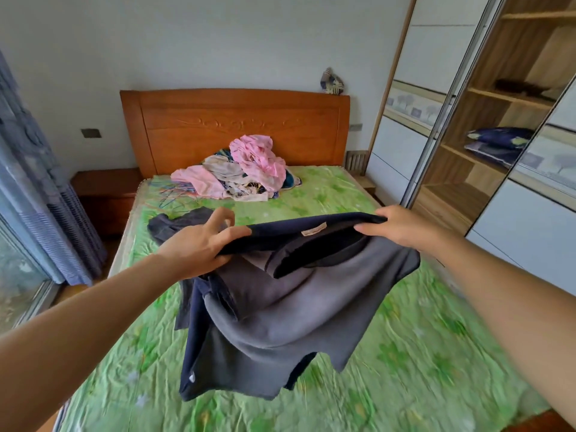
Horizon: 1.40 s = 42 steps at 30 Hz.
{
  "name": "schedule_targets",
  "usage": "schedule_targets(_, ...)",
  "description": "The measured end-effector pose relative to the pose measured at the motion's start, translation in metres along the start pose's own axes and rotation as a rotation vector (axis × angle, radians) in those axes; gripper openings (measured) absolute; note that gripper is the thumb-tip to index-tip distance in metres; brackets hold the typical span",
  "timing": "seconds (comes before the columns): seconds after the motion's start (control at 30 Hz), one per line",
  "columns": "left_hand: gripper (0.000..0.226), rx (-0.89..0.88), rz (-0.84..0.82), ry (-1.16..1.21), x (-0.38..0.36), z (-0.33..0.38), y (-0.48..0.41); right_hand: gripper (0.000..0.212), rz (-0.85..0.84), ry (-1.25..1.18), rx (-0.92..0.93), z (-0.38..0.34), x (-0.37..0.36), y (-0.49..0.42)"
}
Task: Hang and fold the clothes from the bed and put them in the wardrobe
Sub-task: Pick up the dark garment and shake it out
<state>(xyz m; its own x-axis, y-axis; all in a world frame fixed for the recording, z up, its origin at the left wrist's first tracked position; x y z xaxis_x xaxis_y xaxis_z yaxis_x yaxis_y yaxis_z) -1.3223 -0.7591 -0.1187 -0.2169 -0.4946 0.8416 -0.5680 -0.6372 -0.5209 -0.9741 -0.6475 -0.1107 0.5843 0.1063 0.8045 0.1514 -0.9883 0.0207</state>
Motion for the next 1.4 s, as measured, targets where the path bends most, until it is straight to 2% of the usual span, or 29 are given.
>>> schedule_targets(0.1,0.062,-0.100,-0.018,-0.102,0.006,0.021,-0.001,0.051,0.014,-0.026,0.015,0.006,0.006,0.010)
schedule_targets(0.2,0.046,-0.035,-0.100,-0.168,0.005,0.035,-0.011,0.052,0.030,-0.051,0.051,0.014,0.016,0.019)
schedule_targets(0.27,0.038,0.008,-0.114,-0.182,0.004,0.047,-0.021,0.061,0.035,-0.043,0.076,0.022,0.026,0.026)
schedule_targets(0.33,0.032,0.086,-0.079,-0.151,0.003,0.061,-0.032,0.067,0.042,-0.040,0.093,0.033,0.040,0.033)
schedule_targets(0.43,0.022,0.346,0.028,0.050,0.001,0.074,-0.048,0.081,0.024,-0.103,0.142,0.058,0.062,0.043)
schedule_targets(0.6,0.010,0.668,0.173,0.376,-0.008,0.106,-0.078,0.063,0.114,-0.089,0.150,0.114,0.105,0.063)
schedule_targets(0.77,0.022,0.889,0.249,0.604,-0.012,0.129,-0.102,0.064,0.129,-0.051,0.182,0.156,0.131,0.073)
schedule_targets(0.87,0.033,0.943,0.196,0.709,-0.021,0.147,-0.113,0.034,0.182,0.018,0.269,0.165,0.146,0.082)
schedule_targets(0.9,0.033,0.945,0.169,0.723,-0.024,0.153,-0.117,0.024,0.194,0.055,0.294,0.166,0.151,0.084)
schedule_targets(0.93,0.033,0.919,0.151,0.696,-0.024,0.158,-0.121,0.024,0.204,0.096,0.319,0.167,0.157,0.085)
schedule_targets(1.07,0.026,0.737,0.035,0.306,-0.010,0.175,-0.137,0.043,0.117,0.238,0.389,0.172,0.172,0.082)
schedule_targets(1.13,0.021,0.642,-0.070,0.102,-0.007,0.178,-0.141,0.037,0.074,0.304,0.402,0.175,0.174,0.078)
schedule_targets(1.2,0.025,0.569,-0.167,-0.015,-0.006,0.181,-0.142,0.023,0.141,0.344,0.477,0.172,0.176,0.076)
schedule_targets(1.27,0.039,0.540,-0.239,-0.097,-0.003,0.181,-0.140,0.006,0.269,0.336,0.572,0.167,0.178,0.075)
schedule_targets(1.33,0.066,0.518,-0.315,-0.159,-0.003,0.176,-0.134,0.011,0.346,0.285,0.622,0.162,0.179,0.071)
schedule_targets(1.4,0.080,0.473,-0.335,-0.164,-0.002,0.171,-0.129,0.024,0.342,0.199,0.608,0.159,0.175,0.062)
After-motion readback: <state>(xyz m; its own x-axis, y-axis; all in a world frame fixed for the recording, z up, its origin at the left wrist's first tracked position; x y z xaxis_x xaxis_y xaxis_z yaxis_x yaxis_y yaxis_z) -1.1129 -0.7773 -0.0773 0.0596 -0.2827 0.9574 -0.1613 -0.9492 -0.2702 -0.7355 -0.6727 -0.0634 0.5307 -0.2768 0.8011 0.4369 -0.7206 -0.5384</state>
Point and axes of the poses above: each hand's wrist, its own y-axis away from the middle knuckle, its own x-axis out of the back of the hand, z = x × y, the point moved 8 cm from there along -y, towards the middle knuckle, and after that the axes turned 4 degrees about z, right-handed, at the moved point
